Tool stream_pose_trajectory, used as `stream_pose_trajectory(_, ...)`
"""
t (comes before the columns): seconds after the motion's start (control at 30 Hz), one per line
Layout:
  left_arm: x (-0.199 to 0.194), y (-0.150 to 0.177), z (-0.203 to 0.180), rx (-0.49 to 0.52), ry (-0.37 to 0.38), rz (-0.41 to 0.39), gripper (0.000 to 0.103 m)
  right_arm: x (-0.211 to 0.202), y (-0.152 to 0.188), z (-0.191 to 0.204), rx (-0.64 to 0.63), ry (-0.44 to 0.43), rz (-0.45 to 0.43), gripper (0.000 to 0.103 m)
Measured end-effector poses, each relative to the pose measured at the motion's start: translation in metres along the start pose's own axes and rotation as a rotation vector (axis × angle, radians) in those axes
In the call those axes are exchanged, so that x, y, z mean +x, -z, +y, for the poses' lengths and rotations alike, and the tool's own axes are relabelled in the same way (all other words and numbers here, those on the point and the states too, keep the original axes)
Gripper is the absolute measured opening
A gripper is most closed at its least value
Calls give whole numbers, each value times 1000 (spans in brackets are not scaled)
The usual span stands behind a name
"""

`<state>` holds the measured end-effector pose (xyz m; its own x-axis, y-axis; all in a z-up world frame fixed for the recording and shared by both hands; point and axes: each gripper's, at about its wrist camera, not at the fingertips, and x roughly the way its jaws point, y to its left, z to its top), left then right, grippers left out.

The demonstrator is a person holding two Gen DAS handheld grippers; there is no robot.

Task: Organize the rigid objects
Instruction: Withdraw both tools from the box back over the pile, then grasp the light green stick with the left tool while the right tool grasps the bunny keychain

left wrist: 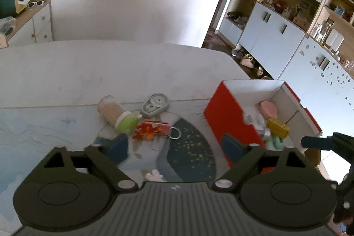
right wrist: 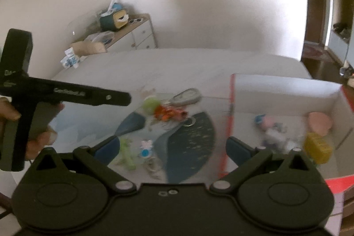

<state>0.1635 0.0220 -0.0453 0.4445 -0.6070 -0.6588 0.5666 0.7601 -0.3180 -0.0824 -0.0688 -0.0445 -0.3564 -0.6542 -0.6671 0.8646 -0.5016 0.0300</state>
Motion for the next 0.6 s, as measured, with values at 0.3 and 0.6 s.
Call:
stream_pose_trajectory(0.3, 15, 18, 46, 16, -35, 26, 99, 43, 0, 22, -7, 8, 47, 102)
stream_pose_trajectory(0.6, 28, 60, 67, 114, 7, 72, 99, 87, 5, 18, 26, 68, 146, 100)
